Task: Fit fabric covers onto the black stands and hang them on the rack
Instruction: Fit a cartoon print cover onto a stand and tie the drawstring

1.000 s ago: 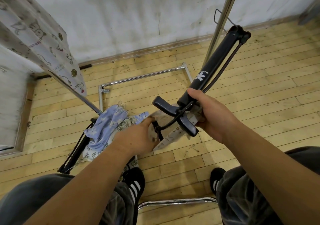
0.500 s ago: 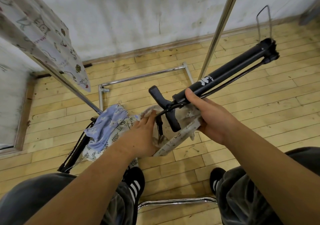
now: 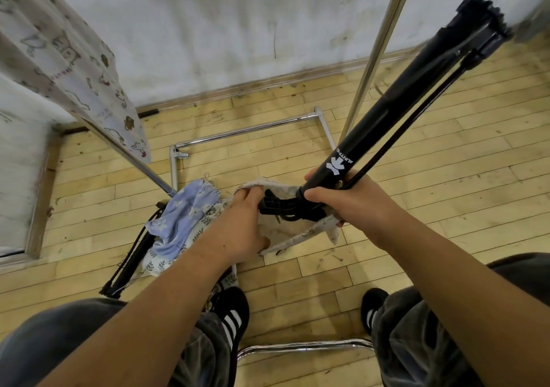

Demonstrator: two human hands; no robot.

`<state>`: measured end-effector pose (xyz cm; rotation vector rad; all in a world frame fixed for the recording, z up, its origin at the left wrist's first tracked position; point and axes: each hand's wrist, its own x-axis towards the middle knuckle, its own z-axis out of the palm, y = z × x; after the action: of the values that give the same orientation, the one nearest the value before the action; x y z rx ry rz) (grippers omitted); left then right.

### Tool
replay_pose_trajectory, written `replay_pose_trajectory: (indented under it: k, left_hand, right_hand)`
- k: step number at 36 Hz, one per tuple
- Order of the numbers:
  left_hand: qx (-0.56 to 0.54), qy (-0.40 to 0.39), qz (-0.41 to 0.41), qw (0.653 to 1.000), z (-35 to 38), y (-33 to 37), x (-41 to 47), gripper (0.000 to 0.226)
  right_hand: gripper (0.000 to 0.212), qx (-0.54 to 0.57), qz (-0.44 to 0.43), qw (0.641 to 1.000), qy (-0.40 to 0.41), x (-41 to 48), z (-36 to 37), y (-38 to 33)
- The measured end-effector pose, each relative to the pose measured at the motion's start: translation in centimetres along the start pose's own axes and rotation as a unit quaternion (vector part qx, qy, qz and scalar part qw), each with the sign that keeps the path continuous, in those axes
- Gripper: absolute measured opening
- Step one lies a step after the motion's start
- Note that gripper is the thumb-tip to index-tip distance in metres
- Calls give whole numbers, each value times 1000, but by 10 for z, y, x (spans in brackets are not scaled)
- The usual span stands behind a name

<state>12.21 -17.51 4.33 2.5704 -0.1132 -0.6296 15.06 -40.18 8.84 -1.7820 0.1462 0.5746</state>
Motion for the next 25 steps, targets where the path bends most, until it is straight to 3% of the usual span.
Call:
replay_pose_trajectory:
  k: [3,13,25]
  left_hand:
    - [-15,29,-6,999,-5,8,1,59]
    - [-91,72,-2,993,-11,23,-2,33]
    - [-107,69,24,992,-16,35,-8,35]
  right_hand:
    - [21,-7,-7,1000,3,1,-1,1]
    - [17,-35,-44,998,-1,2,1,3]
    - [20,-149,-48,988,2,4,6,13]
